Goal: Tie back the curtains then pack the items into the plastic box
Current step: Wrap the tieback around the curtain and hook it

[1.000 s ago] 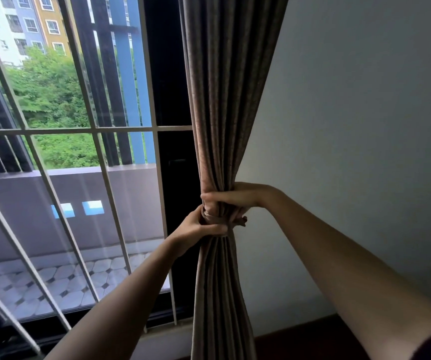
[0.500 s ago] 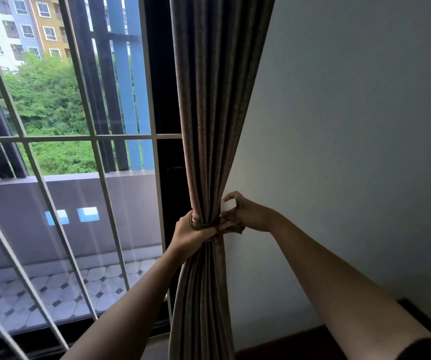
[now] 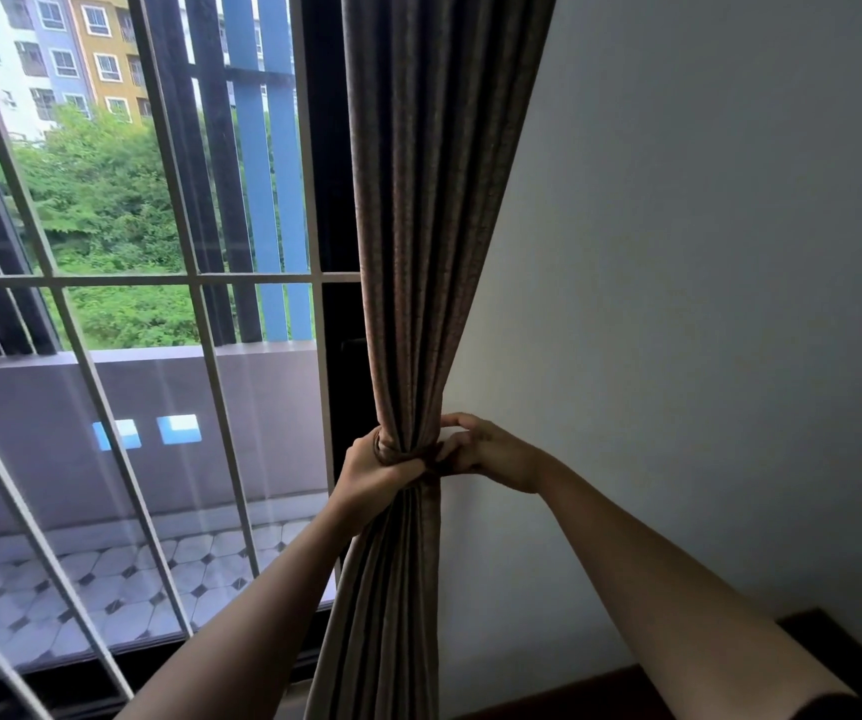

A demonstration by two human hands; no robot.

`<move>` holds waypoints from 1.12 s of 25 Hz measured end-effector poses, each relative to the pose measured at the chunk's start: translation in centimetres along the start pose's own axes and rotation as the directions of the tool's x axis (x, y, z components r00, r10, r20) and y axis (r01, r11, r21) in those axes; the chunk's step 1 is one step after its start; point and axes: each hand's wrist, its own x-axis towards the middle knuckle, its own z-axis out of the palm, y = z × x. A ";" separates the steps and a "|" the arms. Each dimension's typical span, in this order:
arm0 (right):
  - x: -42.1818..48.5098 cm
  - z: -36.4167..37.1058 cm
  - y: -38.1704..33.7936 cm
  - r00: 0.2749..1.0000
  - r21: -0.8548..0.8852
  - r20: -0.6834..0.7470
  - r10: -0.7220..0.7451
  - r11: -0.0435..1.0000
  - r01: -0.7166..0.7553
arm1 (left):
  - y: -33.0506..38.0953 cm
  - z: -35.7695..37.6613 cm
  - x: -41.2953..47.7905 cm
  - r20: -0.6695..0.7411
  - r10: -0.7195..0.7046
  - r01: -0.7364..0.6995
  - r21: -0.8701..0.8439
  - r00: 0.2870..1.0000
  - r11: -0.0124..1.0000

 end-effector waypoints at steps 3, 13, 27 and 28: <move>0.4 -0.3 -0.6 0.995 -0.370 -0.035 -0.095 0.926 0.075 | 0.0 -0.1 0.1 0.013 -0.006 0.006 0.020 1.000 1.000; 1.5 -1.6 -0.8 0.997 -0.415 0.078 0.010 0.909 0.023 | 0.4 0.6 -0.2 0.107 -0.007 0.012 -0.042 0.994 0.999; -0.6 -2.2 -2.3 0.984 -0.806 0.175 -0.038 0.568 0.166 | 0.9 1.5 -1.2 0.116 0.019 -0.011 -0.068 0.993 0.998; -0.9 -1.9 -2.3 0.982 -0.815 0.184 -0.043 0.552 0.177 | 0.9 1.4 -1.1 0.118 0.014 -0.006 -0.074 0.993 0.997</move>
